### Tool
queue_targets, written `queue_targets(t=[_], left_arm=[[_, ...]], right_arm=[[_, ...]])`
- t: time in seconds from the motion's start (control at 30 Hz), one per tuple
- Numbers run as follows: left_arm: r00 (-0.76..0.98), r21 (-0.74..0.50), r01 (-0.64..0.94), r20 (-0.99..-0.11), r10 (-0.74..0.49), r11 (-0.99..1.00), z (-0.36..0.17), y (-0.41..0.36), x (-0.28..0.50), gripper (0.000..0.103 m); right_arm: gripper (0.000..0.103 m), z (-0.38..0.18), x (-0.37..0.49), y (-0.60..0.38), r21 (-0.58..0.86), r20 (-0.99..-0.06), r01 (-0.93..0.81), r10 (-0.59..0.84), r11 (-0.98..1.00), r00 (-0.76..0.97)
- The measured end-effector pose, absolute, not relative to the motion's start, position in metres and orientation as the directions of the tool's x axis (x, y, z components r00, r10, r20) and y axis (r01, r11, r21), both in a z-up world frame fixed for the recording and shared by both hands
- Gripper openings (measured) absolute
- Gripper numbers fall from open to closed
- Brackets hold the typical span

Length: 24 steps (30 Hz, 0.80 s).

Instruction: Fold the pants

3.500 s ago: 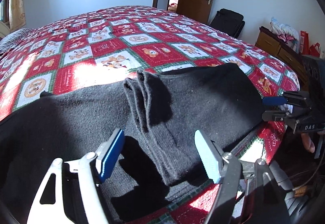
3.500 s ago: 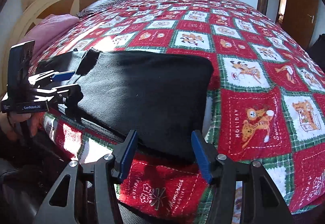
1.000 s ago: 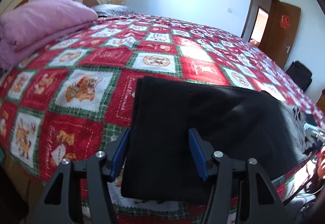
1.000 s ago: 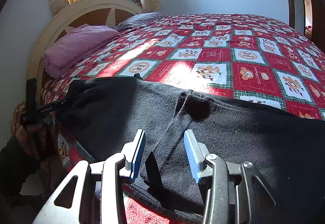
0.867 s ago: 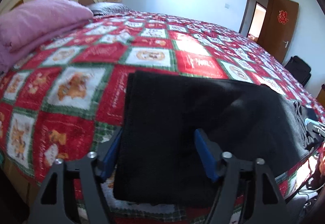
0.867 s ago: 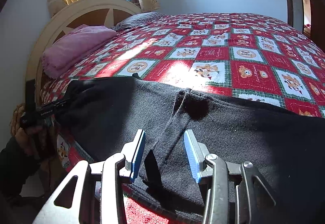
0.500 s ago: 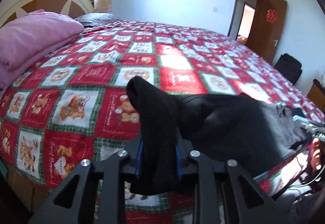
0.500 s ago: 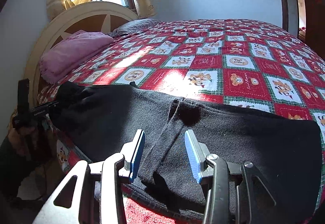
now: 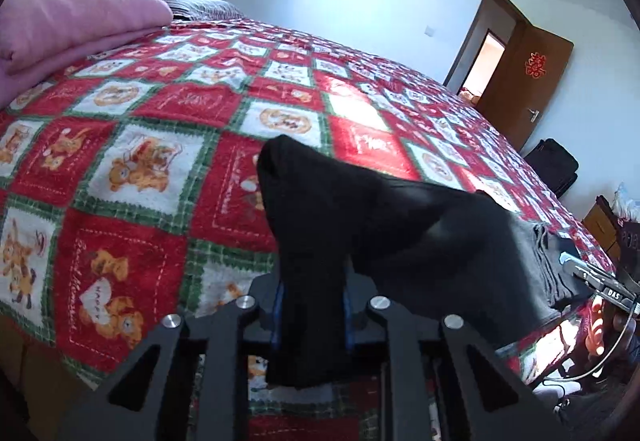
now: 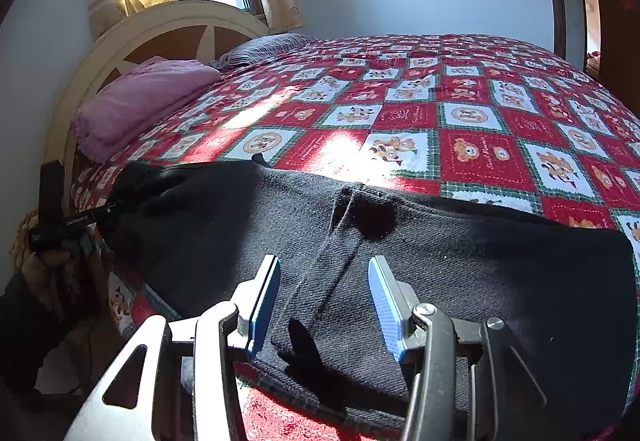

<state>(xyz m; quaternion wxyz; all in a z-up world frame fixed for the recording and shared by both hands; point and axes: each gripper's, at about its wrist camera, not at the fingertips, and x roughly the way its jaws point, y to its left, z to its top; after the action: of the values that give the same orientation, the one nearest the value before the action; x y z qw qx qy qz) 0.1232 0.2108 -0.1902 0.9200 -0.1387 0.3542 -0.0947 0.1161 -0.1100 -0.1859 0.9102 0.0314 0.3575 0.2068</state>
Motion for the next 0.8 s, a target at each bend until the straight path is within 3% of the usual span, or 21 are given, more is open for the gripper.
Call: queue_targets(t=[0.3, 0.8], left_arm=[[0.768, -0.448, 0.119, -0.524, -0.368, 0.886, -0.169, 0.214, 0.117, 0.021], [0.813, -0.390, 0.344, -0.332, -0.479, 0.854, -0.084, 0.155, 0.094, 0.021]], right_arm=[[0.049, -0.173, 0.116, -0.125, 0.214, -0.617, -0.310, 0.375, 0.926, 0.692], [0.049, -0.139, 0.101, -0.169, 0.239, -0.588, -0.241, 0.337, 0.941, 0.735]])
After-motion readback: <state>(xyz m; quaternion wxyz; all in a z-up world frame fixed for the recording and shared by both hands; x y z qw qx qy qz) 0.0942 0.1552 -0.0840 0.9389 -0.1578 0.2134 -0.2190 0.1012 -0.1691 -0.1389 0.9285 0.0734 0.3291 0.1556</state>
